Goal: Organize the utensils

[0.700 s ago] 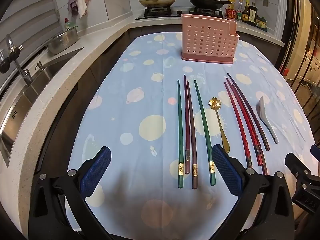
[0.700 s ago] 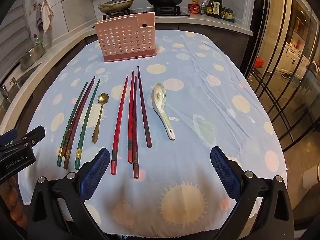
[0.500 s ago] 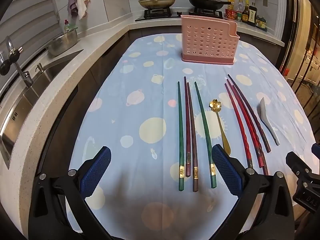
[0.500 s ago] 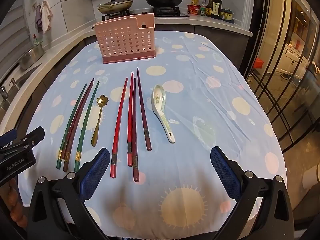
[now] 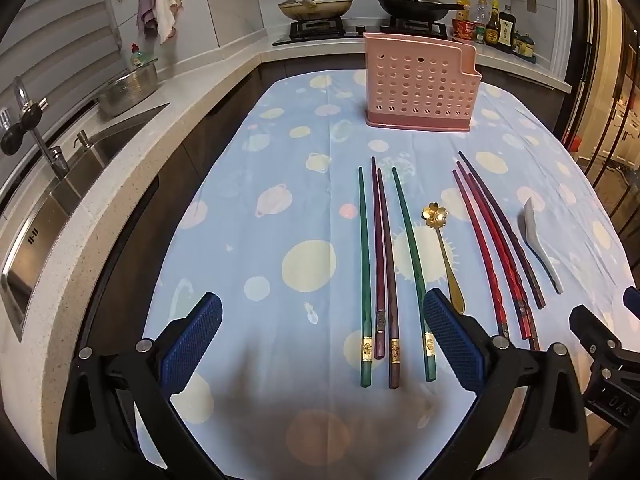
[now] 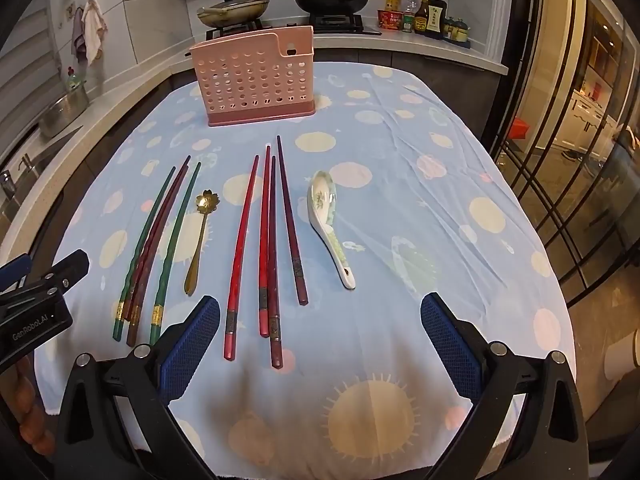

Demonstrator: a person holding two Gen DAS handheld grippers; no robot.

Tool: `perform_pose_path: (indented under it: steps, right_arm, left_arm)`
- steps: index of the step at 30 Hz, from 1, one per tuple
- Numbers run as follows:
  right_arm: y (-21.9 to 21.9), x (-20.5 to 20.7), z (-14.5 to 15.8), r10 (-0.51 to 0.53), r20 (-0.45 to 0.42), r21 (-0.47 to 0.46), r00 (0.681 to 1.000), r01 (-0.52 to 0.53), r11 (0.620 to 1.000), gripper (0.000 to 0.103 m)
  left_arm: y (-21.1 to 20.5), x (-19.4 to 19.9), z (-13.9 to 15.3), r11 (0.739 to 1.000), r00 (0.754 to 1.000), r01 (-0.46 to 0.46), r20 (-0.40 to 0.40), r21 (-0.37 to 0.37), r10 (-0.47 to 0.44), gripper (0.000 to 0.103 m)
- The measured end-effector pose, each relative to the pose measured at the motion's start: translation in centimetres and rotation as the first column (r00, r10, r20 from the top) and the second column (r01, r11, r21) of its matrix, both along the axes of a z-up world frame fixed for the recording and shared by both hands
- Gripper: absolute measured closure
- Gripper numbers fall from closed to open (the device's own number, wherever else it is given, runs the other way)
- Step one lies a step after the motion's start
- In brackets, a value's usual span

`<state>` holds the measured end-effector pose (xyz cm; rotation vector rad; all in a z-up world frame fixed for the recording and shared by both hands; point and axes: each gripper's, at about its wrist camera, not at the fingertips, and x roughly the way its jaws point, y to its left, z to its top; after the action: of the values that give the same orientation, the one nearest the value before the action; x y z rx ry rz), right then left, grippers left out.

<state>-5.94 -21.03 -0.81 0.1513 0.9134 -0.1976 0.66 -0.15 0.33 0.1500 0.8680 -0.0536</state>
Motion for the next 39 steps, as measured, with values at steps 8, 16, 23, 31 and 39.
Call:
perform_pose_path:
  steps: [8,16,23,31,39]
  right_arm:
    - [0.21,0.19,-0.14,0.0,0.002,0.001,1.0,0.0,1.0,0.007]
    - [0.0,0.01,-0.2,-0.005,0.013,0.006,1.0,0.005,1.0,0.007]
    - [-0.07,-0.03,-0.1,-0.005,0.015,0.007,1.0,0.005,1.0,0.007]
    - [-0.01,-0.01,-0.09,-0.004,0.015,0.004,1.0,0.004,1.0,0.007]
    - [-0.02,-0.02,-0.08,-0.006,0.015,0.005,1.0,0.005,1.0,0.007]
  left_arm:
    - [-0.03,0.01,-0.16,1.0,1.0,0.003,0.0,-0.002,-0.003,0.007]
    - [0.11,0.18,-0.09,1.0,1.0,0.007,0.001,-0.002,-0.007,0.007]
    - [-0.37,-0.13,-0.07,1.0,1.0,0.005,0.006,0.003,-0.005,0.007]
    - [-0.44,-0.17,0.01,1.0,1.0,0.002,0.008,0.004,-0.002,0.007]
    - [-0.31,-0.18,0.02,1.0,1.0,0.004,0.009,0.003,-0.004,0.007]
